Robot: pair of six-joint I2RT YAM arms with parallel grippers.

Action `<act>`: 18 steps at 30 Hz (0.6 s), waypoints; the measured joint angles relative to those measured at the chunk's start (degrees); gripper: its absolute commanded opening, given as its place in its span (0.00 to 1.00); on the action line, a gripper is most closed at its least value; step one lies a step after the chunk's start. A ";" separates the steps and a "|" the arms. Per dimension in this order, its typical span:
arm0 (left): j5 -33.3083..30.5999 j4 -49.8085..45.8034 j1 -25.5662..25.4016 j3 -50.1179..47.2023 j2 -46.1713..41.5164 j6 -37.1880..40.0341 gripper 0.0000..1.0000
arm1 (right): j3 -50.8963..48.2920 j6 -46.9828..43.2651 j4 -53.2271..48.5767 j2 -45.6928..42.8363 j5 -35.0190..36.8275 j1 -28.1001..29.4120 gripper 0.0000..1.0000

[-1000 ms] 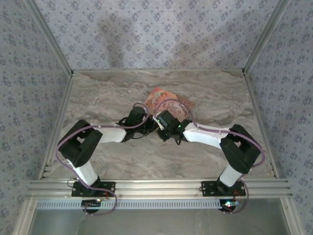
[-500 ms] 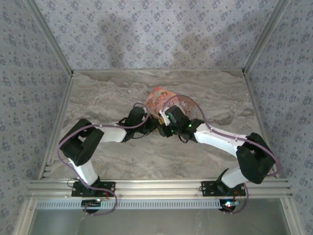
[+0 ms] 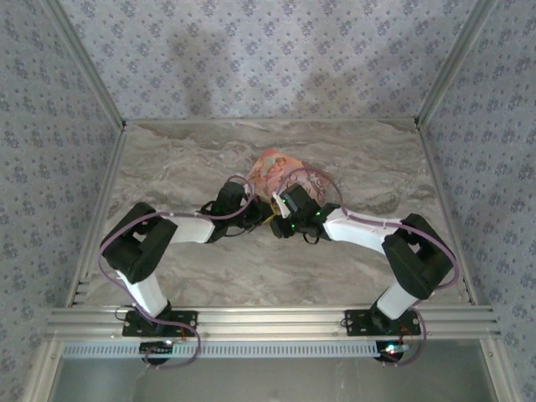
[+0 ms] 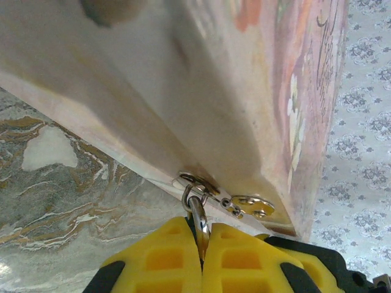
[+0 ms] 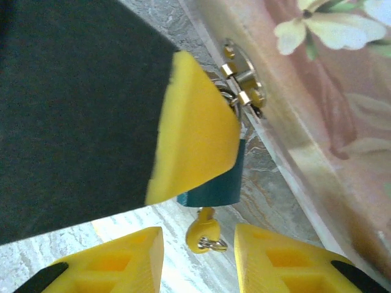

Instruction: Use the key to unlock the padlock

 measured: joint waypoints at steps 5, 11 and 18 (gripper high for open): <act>0.33 0.22 0.04 0.00 0.00 -0.13 0.00 | 1.03 0.26 -0.11 0.39 -0.68 -0.28 0.36; 0.55 0.42 0.46 0.00 -0.02 -0.15 0.00 | 2.60 0.39 -0.85 1.53 -0.79 -0.28 0.35; 0.57 0.39 0.57 0.00 -0.09 -0.15 0.00 | 3.41 0.57 -1.64 2.47 -0.72 -0.28 0.22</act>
